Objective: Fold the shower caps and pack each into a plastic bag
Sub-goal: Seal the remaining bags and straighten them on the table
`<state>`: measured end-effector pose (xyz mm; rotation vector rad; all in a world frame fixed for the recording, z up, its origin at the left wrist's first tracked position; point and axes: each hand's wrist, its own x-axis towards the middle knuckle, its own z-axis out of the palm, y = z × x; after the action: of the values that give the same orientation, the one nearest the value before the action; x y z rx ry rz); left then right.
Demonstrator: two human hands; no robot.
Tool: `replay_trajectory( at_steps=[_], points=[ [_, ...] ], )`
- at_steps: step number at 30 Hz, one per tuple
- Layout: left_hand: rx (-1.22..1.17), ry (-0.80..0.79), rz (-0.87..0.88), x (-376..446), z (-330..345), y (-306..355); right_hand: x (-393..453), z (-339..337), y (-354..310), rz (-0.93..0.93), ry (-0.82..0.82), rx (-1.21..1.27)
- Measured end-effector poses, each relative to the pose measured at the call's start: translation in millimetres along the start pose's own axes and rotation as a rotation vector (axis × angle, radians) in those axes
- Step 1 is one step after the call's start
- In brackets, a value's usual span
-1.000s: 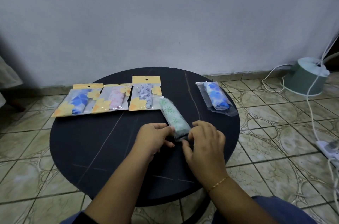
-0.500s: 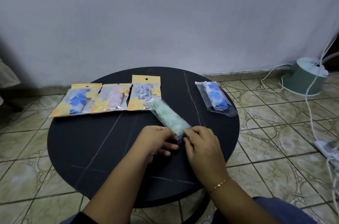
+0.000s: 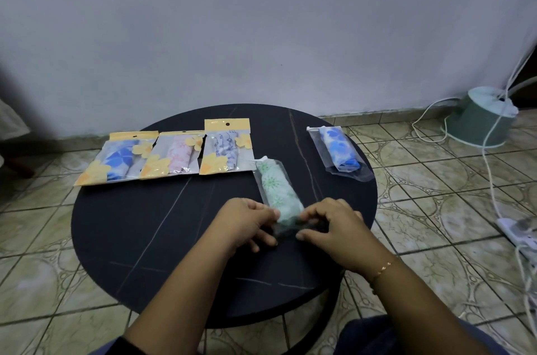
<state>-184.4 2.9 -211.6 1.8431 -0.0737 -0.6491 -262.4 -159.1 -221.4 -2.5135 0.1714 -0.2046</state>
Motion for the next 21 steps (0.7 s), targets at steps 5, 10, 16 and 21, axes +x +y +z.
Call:
replay_trajectory(
  at_steps=[5,10,16,21],
  points=[
    [0.608,0.305,0.294,-3,-3,-7,0,5,-4,-0.082,-0.109,-0.197],
    [0.622,0.051,0.705,-8,-3,-16,-2,8,-6,-0.132,-0.066,-0.18],
    [0.715,-0.081,0.618,-10,-11,-18,-1,3,-8,-0.065,-0.081,0.008],
    [0.58,0.057,0.56,-4,-8,-22,8,8,-3,0.062,-0.035,0.207]
  ],
)
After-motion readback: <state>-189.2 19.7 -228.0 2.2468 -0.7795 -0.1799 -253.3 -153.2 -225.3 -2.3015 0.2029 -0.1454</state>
